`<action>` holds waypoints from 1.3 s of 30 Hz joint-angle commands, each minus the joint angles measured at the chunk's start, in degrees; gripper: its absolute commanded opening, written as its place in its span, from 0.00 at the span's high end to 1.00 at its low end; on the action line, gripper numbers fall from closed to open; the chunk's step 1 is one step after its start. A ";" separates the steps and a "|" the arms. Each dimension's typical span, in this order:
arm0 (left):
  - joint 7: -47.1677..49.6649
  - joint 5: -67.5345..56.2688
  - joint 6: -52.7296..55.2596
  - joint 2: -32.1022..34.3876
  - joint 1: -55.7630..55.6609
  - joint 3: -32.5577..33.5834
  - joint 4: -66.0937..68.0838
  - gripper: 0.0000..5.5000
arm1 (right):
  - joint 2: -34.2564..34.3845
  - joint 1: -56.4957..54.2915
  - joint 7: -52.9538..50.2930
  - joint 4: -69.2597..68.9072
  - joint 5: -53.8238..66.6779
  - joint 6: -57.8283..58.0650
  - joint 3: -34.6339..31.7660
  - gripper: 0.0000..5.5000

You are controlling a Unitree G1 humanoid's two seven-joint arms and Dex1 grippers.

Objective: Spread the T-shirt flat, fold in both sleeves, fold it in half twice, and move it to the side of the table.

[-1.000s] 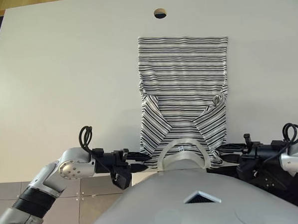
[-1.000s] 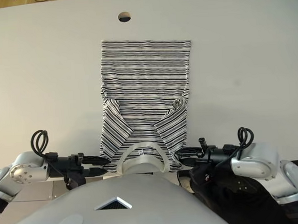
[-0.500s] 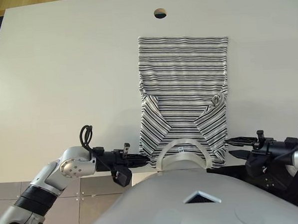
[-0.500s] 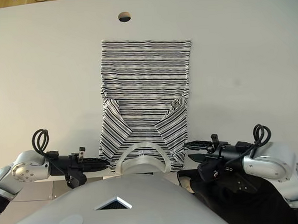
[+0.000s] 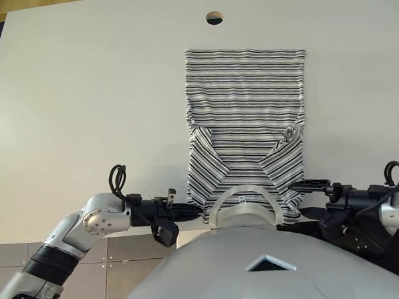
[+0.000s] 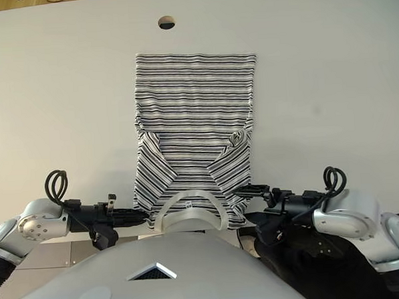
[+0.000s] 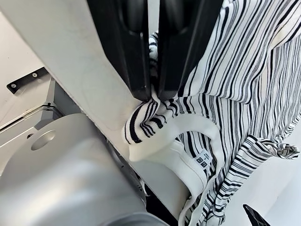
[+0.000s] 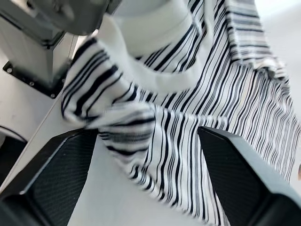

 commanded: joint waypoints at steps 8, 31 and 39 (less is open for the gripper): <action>-0.09 -0.24 0.61 0.69 -0.25 -0.05 -0.46 0.98 | -2.77 0.83 1.92 -0.92 1.37 3.15 0.52 0.61; 0.17 -12.28 3.41 4.11 6.64 5.21 -6.41 0.98 | -1.70 4.44 -1.10 -1.65 8.21 4.98 -4.41 0.98; 8.45 -13.66 14.39 -7.89 -2.77 9.99 -6.34 0.98 | 7.72 -6.99 -5.86 4.43 23.95 15.32 -8.32 0.98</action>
